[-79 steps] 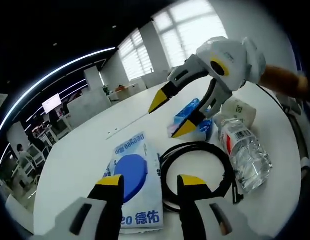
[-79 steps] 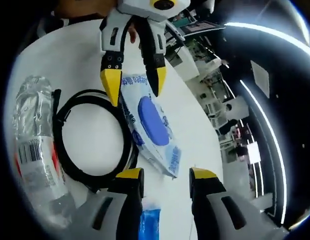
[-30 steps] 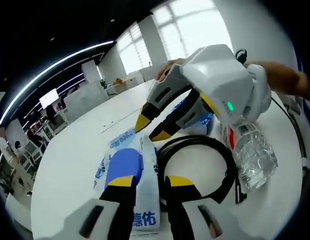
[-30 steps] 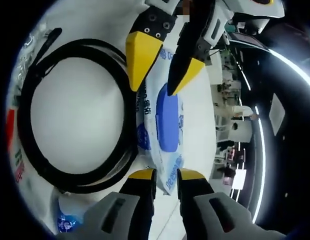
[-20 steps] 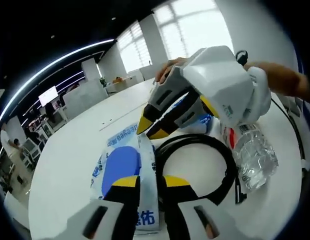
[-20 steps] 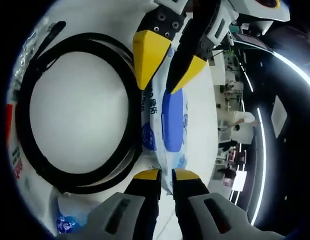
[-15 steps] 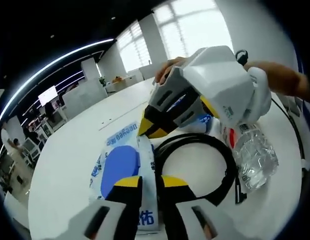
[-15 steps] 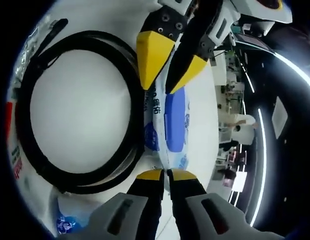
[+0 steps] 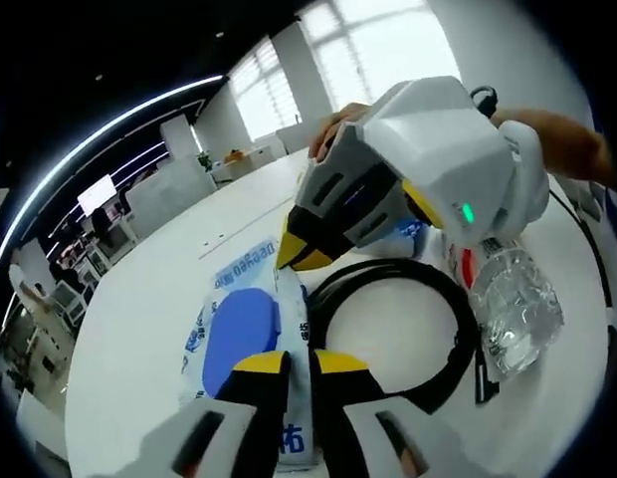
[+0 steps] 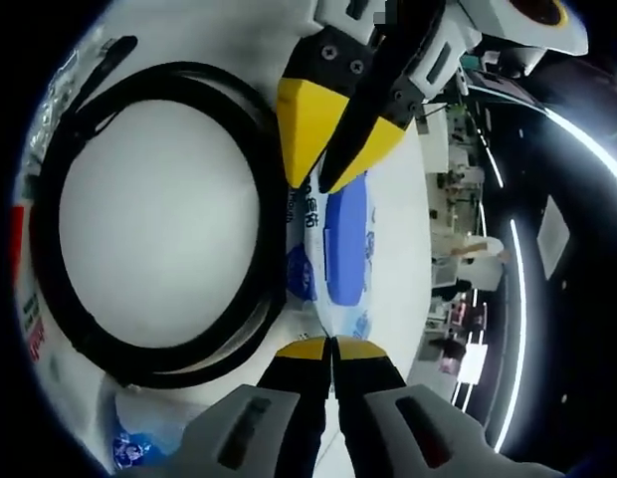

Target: Arrange the tabletop items into an orderly group along one side of the table until the central work area is clear of visible clutter.

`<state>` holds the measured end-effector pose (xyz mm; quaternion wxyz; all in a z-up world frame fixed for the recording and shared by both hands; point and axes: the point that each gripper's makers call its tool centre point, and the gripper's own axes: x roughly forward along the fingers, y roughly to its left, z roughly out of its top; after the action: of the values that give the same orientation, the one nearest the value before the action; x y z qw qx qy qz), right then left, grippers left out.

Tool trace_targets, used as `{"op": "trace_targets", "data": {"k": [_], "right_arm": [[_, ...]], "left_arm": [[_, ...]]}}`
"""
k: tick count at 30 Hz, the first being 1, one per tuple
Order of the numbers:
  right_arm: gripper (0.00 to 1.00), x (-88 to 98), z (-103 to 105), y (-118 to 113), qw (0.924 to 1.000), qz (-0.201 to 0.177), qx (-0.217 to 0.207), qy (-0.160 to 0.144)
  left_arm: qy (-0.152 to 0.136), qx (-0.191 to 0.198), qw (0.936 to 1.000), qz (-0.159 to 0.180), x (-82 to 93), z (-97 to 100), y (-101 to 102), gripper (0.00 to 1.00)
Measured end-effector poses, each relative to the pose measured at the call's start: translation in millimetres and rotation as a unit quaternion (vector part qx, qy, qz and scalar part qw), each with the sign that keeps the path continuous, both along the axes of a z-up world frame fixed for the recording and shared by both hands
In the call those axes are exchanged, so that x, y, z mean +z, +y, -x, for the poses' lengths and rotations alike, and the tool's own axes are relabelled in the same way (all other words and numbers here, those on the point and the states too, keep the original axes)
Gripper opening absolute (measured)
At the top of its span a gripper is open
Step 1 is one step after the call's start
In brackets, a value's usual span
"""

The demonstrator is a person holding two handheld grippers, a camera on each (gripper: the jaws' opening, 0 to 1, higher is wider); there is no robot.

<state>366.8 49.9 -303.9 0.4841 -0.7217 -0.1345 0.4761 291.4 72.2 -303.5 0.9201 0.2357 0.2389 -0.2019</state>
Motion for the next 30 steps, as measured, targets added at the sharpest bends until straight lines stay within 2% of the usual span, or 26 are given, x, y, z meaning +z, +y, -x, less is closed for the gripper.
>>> {"op": "trace_targets", "data": {"k": [4,10,14,30], "right_arm": [[0.0,0.4,3,0,1.0,-0.001,0.0,0.001],[0.0,0.0,6,-2,1.0,-0.001,0.002,0.006],[0.0,1.9,6,-1,1.0,-0.006,0.001,0.007],[0.0,26.0,3,3,0.999,-0.036,0.003,-0.026]], "left_arm": [[-0.001,-0.002,1.0,-0.006,-1.7,-1.1,-3,0.1],[0.001,0.004,1.0,-0.003,-2.2,-2.8,0,0.05],[-0.008,0.002,0.9999,-0.015,0.3,-3.6,1,0.0],[-0.045,0.0,0.9978,-0.048,21.0,-3.1,6,0.0]]}}
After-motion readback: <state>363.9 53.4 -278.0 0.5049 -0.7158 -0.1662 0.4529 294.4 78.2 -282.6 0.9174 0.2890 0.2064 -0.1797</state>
